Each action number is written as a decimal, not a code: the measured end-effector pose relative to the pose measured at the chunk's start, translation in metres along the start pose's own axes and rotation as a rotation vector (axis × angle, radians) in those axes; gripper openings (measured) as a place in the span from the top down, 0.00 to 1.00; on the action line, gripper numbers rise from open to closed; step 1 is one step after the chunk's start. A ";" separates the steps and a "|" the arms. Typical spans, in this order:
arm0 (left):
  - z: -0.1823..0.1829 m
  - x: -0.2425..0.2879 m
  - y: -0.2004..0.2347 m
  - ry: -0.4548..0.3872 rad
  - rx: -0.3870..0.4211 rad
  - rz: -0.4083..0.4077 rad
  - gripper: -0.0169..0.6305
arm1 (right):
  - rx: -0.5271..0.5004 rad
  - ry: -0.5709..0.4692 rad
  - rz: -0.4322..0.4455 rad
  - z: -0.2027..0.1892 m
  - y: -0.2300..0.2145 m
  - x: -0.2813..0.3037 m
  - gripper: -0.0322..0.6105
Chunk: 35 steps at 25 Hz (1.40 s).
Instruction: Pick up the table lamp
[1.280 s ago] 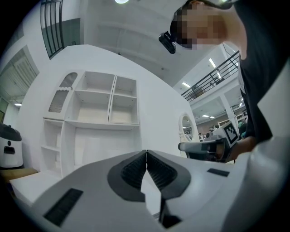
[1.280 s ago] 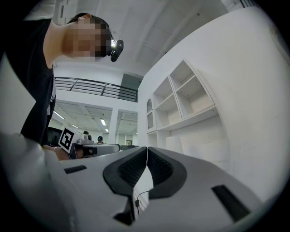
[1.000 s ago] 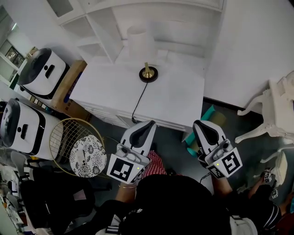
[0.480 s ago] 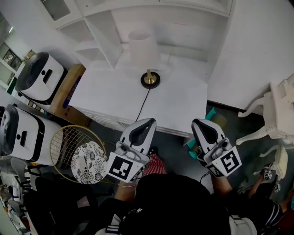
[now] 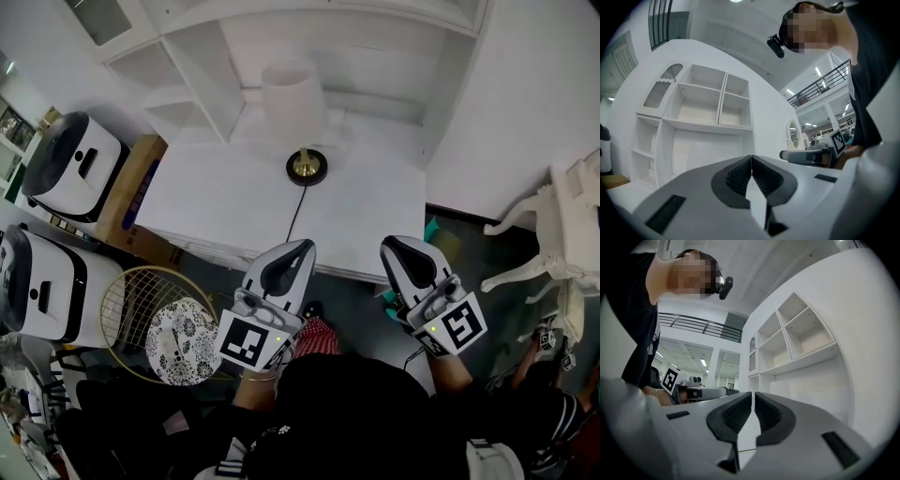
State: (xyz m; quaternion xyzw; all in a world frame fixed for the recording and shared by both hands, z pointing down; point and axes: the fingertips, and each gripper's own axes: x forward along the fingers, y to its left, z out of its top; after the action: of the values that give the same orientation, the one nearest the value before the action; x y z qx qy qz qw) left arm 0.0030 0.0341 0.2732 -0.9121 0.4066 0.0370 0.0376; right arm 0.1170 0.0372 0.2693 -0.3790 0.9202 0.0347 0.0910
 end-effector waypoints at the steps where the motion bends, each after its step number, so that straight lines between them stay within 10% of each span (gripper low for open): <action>1: -0.001 0.001 0.003 0.003 0.000 -0.002 0.95 | -0.001 0.001 -0.002 -0.001 -0.001 0.004 0.92; 35: -0.015 0.025 0.091 0.022 0.013 -0.046 0.95 | 0.010 0.042 -0.027 -0.036 -0.011 0.102 0.92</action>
State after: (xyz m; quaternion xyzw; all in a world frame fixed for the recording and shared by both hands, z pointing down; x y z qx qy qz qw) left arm -0.0478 -0.0469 0.2819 -0.9213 0.3861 0.0234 0.0396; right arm 0.0481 -0.0459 0.2847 -0.3915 0.9169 0.0211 0.0742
